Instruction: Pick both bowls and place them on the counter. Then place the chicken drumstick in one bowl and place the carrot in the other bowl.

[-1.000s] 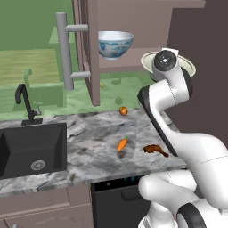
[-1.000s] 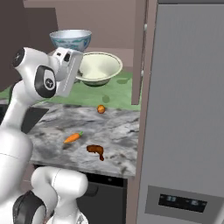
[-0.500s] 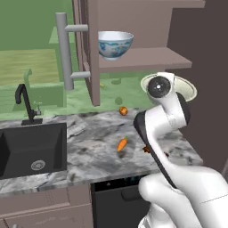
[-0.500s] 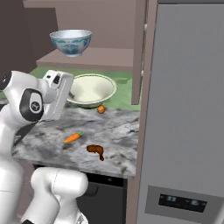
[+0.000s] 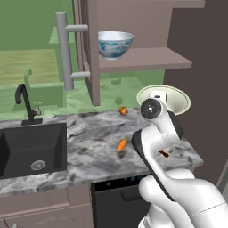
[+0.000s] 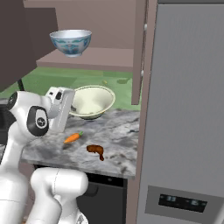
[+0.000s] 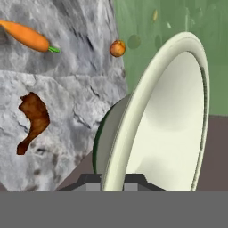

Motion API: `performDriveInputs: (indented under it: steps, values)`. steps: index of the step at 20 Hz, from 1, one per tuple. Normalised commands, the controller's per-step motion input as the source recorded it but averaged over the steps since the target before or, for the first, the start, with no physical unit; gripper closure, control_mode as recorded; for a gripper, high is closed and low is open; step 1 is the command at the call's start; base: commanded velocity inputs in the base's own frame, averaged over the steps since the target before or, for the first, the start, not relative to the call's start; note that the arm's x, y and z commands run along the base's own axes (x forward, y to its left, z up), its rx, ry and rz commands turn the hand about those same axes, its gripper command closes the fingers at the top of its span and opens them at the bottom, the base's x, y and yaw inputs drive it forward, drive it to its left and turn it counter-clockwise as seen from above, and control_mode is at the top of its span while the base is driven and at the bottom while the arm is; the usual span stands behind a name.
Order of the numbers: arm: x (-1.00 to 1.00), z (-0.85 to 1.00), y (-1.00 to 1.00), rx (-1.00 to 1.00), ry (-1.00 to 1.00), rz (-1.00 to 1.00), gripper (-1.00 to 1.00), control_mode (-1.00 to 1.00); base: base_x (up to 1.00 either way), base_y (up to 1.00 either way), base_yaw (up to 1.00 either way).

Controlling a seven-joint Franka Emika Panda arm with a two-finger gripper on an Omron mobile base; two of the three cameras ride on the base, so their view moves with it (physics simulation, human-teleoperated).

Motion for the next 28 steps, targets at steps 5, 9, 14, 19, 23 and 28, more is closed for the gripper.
performDriveInputs:
  steps: [5, 9, 14, 19, 23, 28]
  values:
    - [0.37, -0.29, 0.00, -0.01, 0.10, 0.00, 1.00, -1.00, 0.00, 0.00, 0.00]
    - [0.48, -0.31, 0.00, 0.00, 0.17, 0.00, 1.00, -1.00, 0.00, 0.00, 0.00]
    - [0.40, -0.46, -0.05, -0.01, 0.10, 0.01, 1.00, -1.00, 0.00, 0.00, 0.00]
    - [0.40, -0.42, -0.13, -0.01, 0.04, 0.00, 1.00, -1.00, 0.00, 0.00, 0.00]
    - [0.58, -0.35, -0.20, 0.00, 0.03, 0.00, 1.00, -1.00, 0.00, 0.00, 0.00]
    - [0.63, -0.49, -0.19, 0.00, 0.01, 0.02, 1.00, -1.00, 0.00, 0.00, 0.00]
